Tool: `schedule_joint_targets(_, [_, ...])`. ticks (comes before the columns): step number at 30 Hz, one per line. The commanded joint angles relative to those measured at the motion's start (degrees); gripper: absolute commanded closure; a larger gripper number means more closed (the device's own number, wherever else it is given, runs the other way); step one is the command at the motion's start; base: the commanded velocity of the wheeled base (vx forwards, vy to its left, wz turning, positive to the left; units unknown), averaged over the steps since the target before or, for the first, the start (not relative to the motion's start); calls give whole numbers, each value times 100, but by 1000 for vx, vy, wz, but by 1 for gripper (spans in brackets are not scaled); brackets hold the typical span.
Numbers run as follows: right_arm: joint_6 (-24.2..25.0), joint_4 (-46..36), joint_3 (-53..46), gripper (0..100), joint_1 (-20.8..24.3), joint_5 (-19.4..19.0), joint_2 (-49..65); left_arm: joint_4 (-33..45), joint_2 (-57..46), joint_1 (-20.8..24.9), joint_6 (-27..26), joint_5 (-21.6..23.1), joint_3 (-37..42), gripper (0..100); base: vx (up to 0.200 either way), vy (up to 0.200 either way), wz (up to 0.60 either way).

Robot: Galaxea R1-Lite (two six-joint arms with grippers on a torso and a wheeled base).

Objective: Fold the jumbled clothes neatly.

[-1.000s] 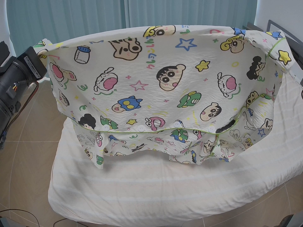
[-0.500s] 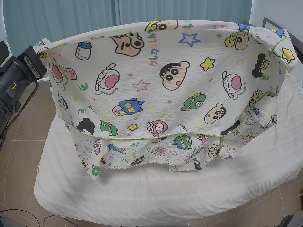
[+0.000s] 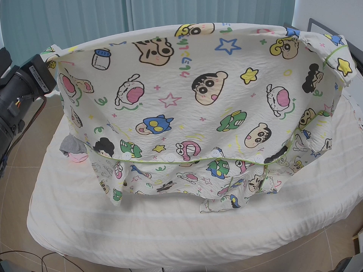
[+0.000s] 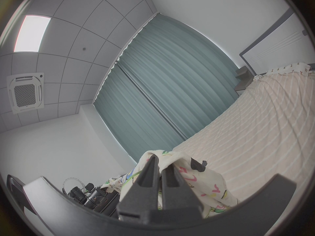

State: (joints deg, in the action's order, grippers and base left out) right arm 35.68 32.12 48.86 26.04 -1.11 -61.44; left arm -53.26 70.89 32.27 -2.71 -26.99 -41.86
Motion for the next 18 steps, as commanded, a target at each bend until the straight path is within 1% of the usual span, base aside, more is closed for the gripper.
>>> schedule_joint_targets(1, [0,-4,1,100,-2,-3,-26,0,13,-1,-46,1,-6,100,0,-200,0])
schedule_joint_targets(18, [0,5,18,100,-29,-3,-79,-9,22,-1,-46,1,-6,100,0,-200,0])
